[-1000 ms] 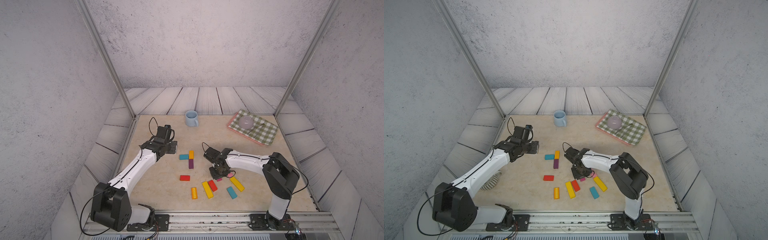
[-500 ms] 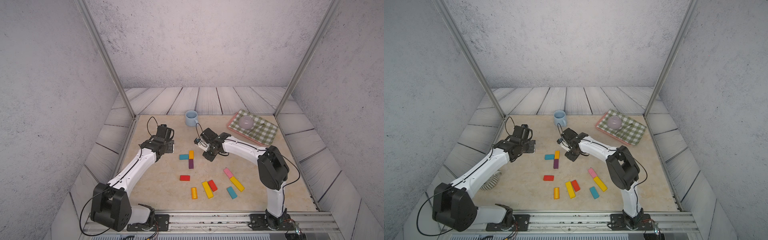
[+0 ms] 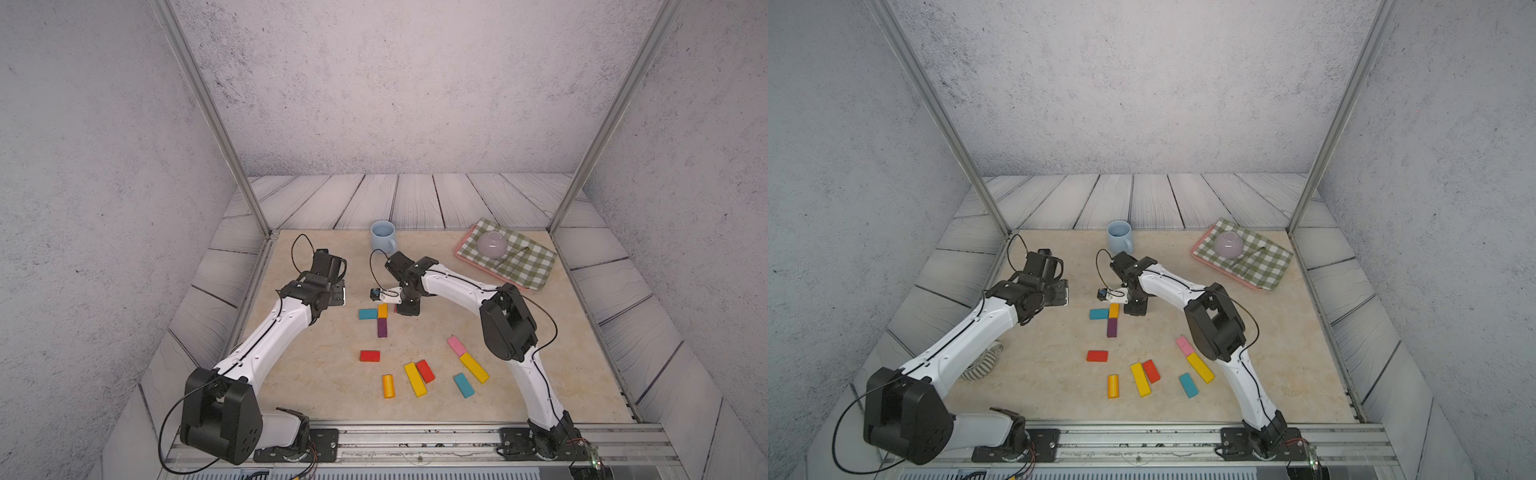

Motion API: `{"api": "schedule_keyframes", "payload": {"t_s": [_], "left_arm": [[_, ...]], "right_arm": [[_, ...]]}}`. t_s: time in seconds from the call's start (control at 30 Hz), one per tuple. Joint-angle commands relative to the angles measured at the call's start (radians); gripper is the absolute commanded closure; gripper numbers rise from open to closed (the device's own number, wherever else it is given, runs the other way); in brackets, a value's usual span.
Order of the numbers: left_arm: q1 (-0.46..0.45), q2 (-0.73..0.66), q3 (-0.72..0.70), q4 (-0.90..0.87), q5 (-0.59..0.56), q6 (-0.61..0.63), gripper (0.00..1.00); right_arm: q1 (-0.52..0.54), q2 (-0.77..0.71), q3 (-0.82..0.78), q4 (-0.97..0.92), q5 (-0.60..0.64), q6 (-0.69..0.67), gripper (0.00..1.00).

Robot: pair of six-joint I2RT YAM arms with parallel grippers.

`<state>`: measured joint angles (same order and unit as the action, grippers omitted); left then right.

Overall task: Assemble the letter t with building blocks
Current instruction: Assemble the building block at the center of the board.

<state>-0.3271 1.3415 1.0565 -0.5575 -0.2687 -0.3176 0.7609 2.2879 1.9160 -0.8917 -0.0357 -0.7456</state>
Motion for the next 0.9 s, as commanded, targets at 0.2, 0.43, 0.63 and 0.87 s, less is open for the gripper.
{"api": "schedule_keyframes", "payload": {"t_s": [0.2,0.43,0.63,0.87], "left_arm": [[0.010,-0.007,-0.006,-0.006,0.017,-0.020,0.33],[0.011,-0.015,-0.009,-0.004,0.003,-0.010,0.33],[0.011,-0.011,-0.006,-0.006,0.006,-0.012,0.33],[0.011,-0.017,-0.004,-0.014,0.021,-0.008,0.31]], "right_arm": [[-0.006,0.074,0.127,-0.132,-0.057,-0.012,0.97],[-0.006,0.114,0.187,-0.165,-0.103,-0.009,0.97],[-0.005,0.122,0.189,-0.173,-0.127,-0.022,0.96],[-0.002,0.147,0.207,-0.173,-0.119,-0.014,0.95]]}}
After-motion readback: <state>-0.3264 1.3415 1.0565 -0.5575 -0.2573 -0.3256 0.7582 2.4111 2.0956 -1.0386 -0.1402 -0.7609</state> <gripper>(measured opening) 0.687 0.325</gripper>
